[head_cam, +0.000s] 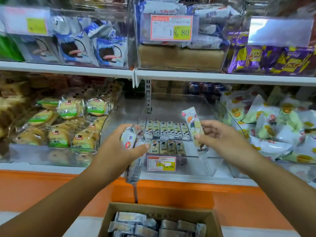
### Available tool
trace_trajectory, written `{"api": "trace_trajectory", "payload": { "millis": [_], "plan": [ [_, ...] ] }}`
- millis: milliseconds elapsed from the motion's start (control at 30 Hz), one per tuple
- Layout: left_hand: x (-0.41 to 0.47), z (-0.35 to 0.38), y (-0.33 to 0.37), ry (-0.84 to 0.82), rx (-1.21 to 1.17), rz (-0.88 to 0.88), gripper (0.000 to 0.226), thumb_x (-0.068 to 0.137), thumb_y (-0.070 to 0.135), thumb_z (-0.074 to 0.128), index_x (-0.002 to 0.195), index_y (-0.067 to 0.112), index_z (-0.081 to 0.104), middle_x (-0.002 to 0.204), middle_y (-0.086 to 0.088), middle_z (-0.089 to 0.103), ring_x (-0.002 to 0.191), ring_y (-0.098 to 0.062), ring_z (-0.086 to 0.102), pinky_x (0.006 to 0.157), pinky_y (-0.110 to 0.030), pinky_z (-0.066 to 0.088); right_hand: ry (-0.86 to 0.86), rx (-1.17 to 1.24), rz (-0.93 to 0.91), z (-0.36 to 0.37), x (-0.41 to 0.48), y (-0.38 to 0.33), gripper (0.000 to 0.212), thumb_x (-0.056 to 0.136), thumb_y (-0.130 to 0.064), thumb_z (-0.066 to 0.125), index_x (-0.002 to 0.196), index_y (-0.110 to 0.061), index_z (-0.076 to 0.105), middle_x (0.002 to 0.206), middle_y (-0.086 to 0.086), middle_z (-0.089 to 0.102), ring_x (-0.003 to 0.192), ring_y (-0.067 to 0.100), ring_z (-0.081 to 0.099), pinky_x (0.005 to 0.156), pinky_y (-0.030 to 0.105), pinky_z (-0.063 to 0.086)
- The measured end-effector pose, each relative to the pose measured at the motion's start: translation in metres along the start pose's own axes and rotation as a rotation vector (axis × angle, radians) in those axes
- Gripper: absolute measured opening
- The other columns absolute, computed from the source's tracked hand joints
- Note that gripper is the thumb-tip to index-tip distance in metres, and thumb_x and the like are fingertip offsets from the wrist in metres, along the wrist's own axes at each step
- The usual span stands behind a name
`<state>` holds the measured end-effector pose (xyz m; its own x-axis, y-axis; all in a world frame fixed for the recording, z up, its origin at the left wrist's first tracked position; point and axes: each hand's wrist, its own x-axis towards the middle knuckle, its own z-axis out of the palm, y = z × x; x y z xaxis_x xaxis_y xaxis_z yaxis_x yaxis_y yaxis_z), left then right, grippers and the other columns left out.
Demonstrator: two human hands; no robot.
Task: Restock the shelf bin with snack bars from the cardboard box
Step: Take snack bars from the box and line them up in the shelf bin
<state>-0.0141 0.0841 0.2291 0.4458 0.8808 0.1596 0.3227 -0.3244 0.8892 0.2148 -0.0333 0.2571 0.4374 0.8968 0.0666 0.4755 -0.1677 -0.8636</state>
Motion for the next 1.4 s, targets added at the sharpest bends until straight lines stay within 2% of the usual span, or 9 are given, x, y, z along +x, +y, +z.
{"api": "trace_trajectory", "payload": {
  "millis": [233, 333, 567, 667, 767, 933, 1100, 1233, 1400],
  "plan": [
    [0.016, -0.009, -0.008, 0.117, 0.084, 0.026, 0.035, 0.079, 0.036, 0.077, 0.108, 0.034, 0.057, 0.077, -0.004, 0.063, 0.058, -0.019, 0.056, 0.052, -0.033, 0.045, -0.083, -0.461, 0.168, 0.011, 0.054, 0.022, 0.008, 0.091, -0.028, 0.064, 0.089, -0.023, 0.058, 0.074, -0.006, 0.059, 0.064, 0.009, 0.054, 0.053, 0.018, 0.036],
    [0.018, -0.009, -0.013, 0.123, 0.049, 0.03, 0.034, 0.08, 0.027, 0.078, 0.107, 0.032, 0.058, 0.074, 0.005, 0.063, 0.053, -0.003, 0.057, 0.043, -0.012, 0.04, -0.163, -0.729, 0.29, 0.021, 0.078, 0.038, 0.023, 0.089, -0.032, 0.063, 0.086, -0.01, 0.06, 0.086, 0.012, 0.069, 0.073, 0.022, 0.06, 0.055, 0.023, 0.038],
    [0.021, -0.012, -0.021, 0.048, -0.049, -0.015, 0.036, 0.082, 0.017, 0.076, 0.111, 0.026, 0.058, 0.057, 0.025, 0.063, 0.044, 0.004, 0.057, 0.036, -0.008, 0.036, -0.27, -0.606, 0.472, 0.032, 0.096, 0.062, 0.026, 0.089, -0.015, 0.063, 0.067, -0.014, 0.049, 0.066, 0.0, 0.053, 0.053, 0.008, 0.049, 0.044, 0.014, 0.045],
    [0.023, -0.013, -0.023, 0.051, -0.067, -0.003, 0.035, 0.082, 0.017, 0.075, 0.111, 0.026, 0.058, 0.052, 0.024, 0.06, 0.041, 0.004, 0.054, 0.035, -0.008, 0.035, -0.332, -0.734, 0.451, 0.035, 0.098, 0.062, 0.021, 0.089, -0.028, 0.065, 0.083, -0.008, 0.06, 0.085, 0.005, 0.065, 0.066, 0.014, 0.057, 0.056, 0.021, 0.045],
    [0.023, -0.013, -0.025, 0.059, -0.089, 0.003, 0.036, 0.082, 0.019, 0.076, 0.112, 0.027, 0.058, 0.055, 0.022, 0.061, 0.044, 0.004, 0.056, 0.037, -0.009, 0.037, -0.298, -0.739, 0.468, 0.035, 0.094, 0.058, 0.048, 0.089, -0.027, 0.066, 0.128, -0.002, 0.055, 0.131, 0.013, 0.059, 0.114, 0.027, 0.061, 0.093, 0.032, 0.049],
    [0.016, -0.01, -0.012, 0.072, -0.082, 0.071, 0.031, 0.08, 0.022, 0.077, 0.104, 0.032, 0.058, 0.063, 0.013, 0.062, 0.05, 0.004, 0.058, 0.041, -0.01, 0.039, -0.131, -0.777, 0.291, 0.032, 0.078, 0.036, 0.043, 0.096, -0.022, 0.053, 0.136, -0.008, 0.042, 0.125, 0.012, 0.059, 0.091, 0.023, 0.058, 0.07, 0.026, 0.045],
    [0.009, -0.003, 0.004, 0.071, -0.222, 0.061, 0.032, 0.078, 0.023, 0.079, 0.103, 0.031, 0.061, 0.062, 0.011, 0.063, 0.047, 0.001, 0.057, 0.04, -0.011, 0.04, -0.034, -0.225, -0.148, 0.036, 0.026, -0.006, 0.026, 0.094, -0.028, 0.056, 0.12, -0.034, 0.053, 0.098, -0.013, 0.064, 0.085, 0.0, 0.058, 0.074, 0.022, 0.045],
    [0.008, 0.011, 0.012, 0.017, -0.43, -0.041, 0.035, 0.076, 0.026, 0.082, 0.103, 0.036, 0.063, 0.082, 0.012, 0.074, 0.076, -0.006, 0.071, 0.064, -0.025, 0.056, -0.309, 0.07, -0.126, 0.058, -0.018, -0.013, 0.033, 0.078, -0.035, 0.075, 0.102, -0.033, 0.052, 0.102, -0.012, 0.062, 0.091, 0.005, 0.063, 0.085, 0.027, 0.053],
    [0.0, 0.029, 0.022, -0.061, -0.586, -0.135, 0.043, 0.069, 0.031, 0.086, 0.106, 0.03, 0.064, 0.099, -0.007, 0.075, 0.098, -0.028, 0.071, 0.089, -0.053, 0.055, -0.219, 0.17, -0.129, 0.067, -0.032, -0.007, 0.041, 0.068, -0.038, 0.082, 0.091, -0.037, 0.048, 0.091, -0.012, 0.062, 0.086, 0.015, 0.064, 0.084, 0.042, 0.056]
  ]
}}
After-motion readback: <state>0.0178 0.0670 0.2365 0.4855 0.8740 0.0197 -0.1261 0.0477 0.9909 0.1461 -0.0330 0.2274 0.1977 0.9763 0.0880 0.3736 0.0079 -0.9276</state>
